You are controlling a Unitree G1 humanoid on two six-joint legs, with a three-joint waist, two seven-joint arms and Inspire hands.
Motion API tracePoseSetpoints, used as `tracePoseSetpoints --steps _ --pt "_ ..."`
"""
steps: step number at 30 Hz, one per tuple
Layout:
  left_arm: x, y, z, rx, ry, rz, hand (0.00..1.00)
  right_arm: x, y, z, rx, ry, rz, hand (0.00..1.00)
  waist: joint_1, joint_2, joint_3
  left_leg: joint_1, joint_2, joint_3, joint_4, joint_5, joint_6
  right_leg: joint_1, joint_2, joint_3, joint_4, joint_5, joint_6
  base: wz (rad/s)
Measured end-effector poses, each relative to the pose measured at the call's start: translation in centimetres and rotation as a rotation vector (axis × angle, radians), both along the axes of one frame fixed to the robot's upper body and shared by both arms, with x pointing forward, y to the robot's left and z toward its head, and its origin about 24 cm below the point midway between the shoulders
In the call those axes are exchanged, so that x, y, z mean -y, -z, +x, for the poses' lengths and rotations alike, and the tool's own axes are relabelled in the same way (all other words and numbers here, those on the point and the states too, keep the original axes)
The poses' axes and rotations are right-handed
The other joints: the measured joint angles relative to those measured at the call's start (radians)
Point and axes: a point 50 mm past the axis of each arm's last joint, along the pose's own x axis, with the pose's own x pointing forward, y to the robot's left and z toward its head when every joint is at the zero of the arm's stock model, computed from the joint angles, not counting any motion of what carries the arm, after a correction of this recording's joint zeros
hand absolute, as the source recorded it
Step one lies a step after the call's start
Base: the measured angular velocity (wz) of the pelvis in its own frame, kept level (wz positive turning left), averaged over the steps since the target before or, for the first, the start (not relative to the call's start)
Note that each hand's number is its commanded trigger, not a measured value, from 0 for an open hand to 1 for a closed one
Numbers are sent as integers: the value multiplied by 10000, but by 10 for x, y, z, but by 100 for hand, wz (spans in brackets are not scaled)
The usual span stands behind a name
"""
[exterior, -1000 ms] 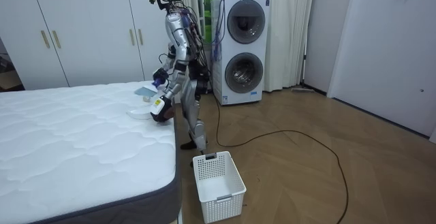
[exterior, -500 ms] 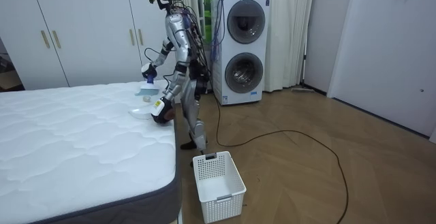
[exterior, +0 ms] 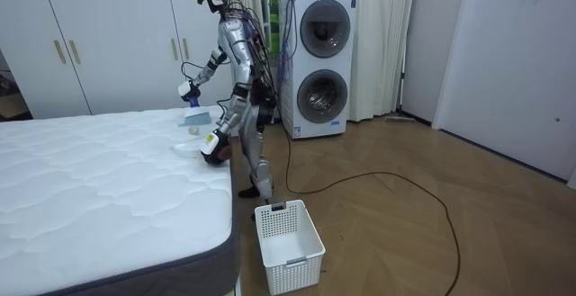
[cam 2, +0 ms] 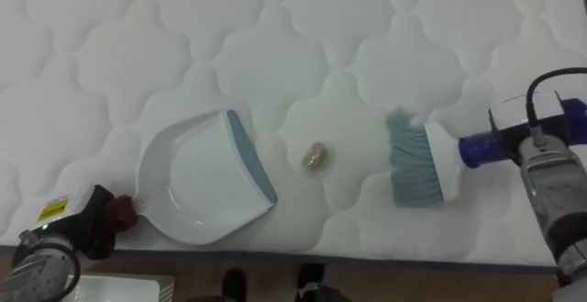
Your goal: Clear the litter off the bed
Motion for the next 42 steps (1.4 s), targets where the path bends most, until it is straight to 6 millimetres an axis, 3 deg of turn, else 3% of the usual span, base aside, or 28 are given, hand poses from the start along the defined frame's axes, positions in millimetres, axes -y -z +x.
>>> tracePoseSetpoints --steps 7,20,24,30,32,35,37,40,42 --pt "0 -1 2 34 191 290 100 -8 2 4 -317 -182 -228 100 37 -89 5 3 24 -95 3 -1 -18 225 81 -154 -296 110 -43 2" --pt "0 -3 3 333 108 625 100 -23 7 8 -117 -324 -4 100 -85 -70 12 -29 54 -125 80 -19 -45 284 129 -156 -379 191 -59 -1" --pt "-2 -4 2 377 166 884 100 -30 6 11 79 -458 98 100 -81 17 0 -123 189 -162 94 -6 -87 441 298 -211 -887 469 -112 -3" --pt "3 5 -6 32 193 1024 100 -39 6 14 304 -575 464 100 -174 272 -45 -14 202 -179 4 25 -124 564 341 -218 -1007 526 -123 -1" --pt "5 7 -9 -138 210 1120 100 -46 6 15 481 -800 738 100 -197 317 -44 97 216 -172 -44 34 -138 686 369 -214 -1028 528 -132 -2" --pt "15 15 -13 -413 299 1022 100 -72 7 18 1375 -1065 2327 100 -224 503 -141 394 173 -145 -255 86 -161 863 359 -202 -1040 514 -141 0" --pt "26 21 -15 -570 459 803 100 -101 19 17 1400 -1532 3224 100 -186 647 -208 447 151 -146 -293 125 -160 853 329 -200 -981 485 -143 2" --pt "33 25 -17 -789 595 616 100 -124 30 14 1166 -1991 3990 100 -168 679 -211 405 95 -169 -359 199 -159 740 233 -260 -803 366 -151 10" --pt "35 26 -18 -867 694 601 100 -129 31 13 1131 -2145 4182 100 -137 693 -211 393 82 -182 -359 205 -160 716 203 -255 -783 356 -151 3"
